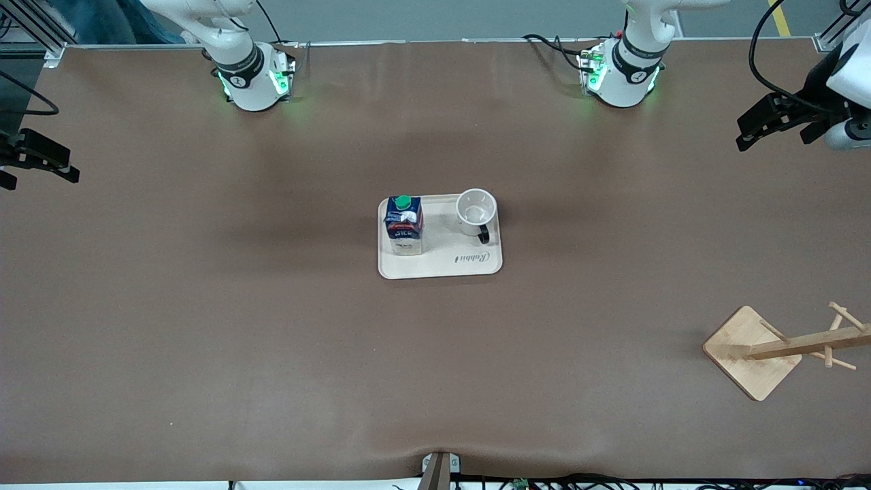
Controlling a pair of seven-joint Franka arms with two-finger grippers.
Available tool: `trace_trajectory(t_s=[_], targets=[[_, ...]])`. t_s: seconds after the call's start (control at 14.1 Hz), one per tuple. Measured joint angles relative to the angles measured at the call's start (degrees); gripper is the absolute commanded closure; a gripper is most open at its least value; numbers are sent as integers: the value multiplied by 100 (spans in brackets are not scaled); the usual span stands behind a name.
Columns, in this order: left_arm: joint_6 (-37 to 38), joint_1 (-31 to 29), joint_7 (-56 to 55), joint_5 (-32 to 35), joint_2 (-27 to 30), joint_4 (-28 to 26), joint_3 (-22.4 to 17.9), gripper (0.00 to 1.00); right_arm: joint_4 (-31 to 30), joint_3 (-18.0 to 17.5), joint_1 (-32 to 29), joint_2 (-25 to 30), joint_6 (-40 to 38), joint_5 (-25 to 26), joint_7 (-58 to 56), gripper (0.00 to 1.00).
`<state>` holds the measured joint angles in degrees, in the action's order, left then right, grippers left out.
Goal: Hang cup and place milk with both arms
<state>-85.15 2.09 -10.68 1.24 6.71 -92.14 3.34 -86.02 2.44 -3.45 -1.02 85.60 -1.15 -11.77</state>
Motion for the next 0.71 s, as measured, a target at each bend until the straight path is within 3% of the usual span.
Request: trace_trajectory(t_s=[0.71], targets=[[37,37,-88,12,-284,129,88,0,-2,3,-1,0,-15,0,0,0]])
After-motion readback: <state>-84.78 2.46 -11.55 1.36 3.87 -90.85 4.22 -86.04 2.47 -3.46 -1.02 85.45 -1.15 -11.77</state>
